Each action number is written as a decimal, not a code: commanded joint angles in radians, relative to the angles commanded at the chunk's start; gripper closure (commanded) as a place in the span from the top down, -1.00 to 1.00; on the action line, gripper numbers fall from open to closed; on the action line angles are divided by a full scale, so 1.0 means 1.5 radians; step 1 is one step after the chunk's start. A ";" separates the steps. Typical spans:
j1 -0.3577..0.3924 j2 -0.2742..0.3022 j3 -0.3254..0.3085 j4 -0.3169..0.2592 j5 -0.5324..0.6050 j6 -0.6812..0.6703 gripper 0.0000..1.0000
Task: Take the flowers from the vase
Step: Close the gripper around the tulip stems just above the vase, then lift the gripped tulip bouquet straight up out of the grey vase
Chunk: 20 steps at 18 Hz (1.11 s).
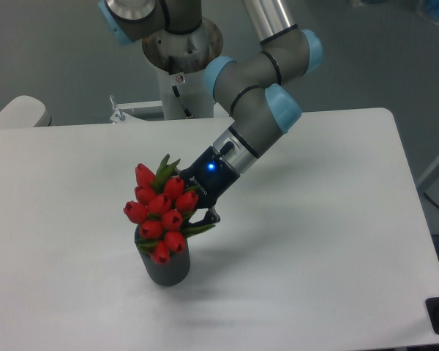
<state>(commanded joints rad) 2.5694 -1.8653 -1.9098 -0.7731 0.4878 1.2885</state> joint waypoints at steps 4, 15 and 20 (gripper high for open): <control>0.001 0.002 0.000 0.000 -0.001 -0.002 -0.36; 0.027 0.016 0.021 -0.001 -0.056 -0.060 -0.35; 0.031 0.044 0.028 -0.002 -0.057 -0.101 -0.35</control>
<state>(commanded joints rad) 2.6154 -1.7994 -1.8684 -0.7762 0.4019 1.1368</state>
